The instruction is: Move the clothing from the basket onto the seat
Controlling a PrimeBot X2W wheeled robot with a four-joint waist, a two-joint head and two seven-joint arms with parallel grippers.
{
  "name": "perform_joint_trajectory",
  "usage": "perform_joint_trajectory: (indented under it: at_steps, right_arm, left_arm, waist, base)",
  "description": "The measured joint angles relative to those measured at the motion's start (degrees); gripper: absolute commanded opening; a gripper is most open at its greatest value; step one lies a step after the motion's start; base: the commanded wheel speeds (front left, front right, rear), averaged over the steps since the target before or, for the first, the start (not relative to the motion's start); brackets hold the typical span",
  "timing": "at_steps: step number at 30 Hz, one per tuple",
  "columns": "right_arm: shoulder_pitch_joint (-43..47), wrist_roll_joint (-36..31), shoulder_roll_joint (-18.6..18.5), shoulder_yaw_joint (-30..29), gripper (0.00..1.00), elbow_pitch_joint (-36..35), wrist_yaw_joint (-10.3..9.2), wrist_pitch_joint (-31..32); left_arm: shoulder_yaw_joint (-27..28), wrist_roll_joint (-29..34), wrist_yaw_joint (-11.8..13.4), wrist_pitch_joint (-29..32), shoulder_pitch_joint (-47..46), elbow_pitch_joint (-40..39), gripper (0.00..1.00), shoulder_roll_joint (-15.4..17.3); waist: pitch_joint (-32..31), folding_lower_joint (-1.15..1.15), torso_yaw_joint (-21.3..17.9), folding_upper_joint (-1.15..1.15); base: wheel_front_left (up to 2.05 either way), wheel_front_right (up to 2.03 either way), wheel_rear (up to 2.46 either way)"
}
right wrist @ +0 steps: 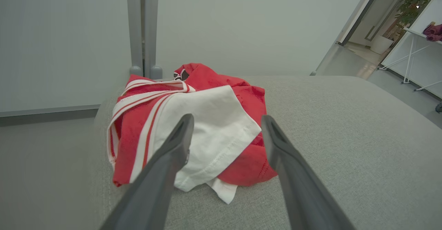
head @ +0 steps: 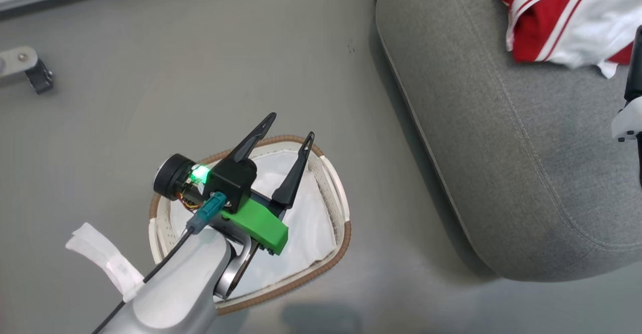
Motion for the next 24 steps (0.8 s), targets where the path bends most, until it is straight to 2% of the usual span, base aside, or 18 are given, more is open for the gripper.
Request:
perform_joint_trajectory:
  at_steps: [6, 13, 24]
  right_arm:
    - [0.3, 0.0, 0.4, 3.0, 1.0, -2.1, 0.0, 0.0]
    - [0.4, 0.1, 2.6, 7.4, 1.0, -4.1, 0.0, 0.0]
    - [7.0, 0.0, 9.1, 12.8, 1.0, -8.0, 0.0, 0.0]
  left_arm:
    - [4.6, -0.3, 0.1, -0.1, 3.0, -0.6, 1.0, -1.0]
    - [11.6, 0.7, 0.3, -0.2, 8.3, -1.6, 1.0, -2.1]
    - [25.0, 2.3, 0.9, -0.2, 18.5, -3.0, 1.0, -4.5]
  waist:
    - [-4.0, 0.0, 1.1, 0.0]
    - [-7.9, 0.0, 4.0, 0.0]
    - [-13.9, 0.0, 8.5, 0.0]
  base:
    - [0.0, 0.0, 0.0]
    - [0.0, 0.0, 0.0]
    - [0.0, 0.0, 0.0]
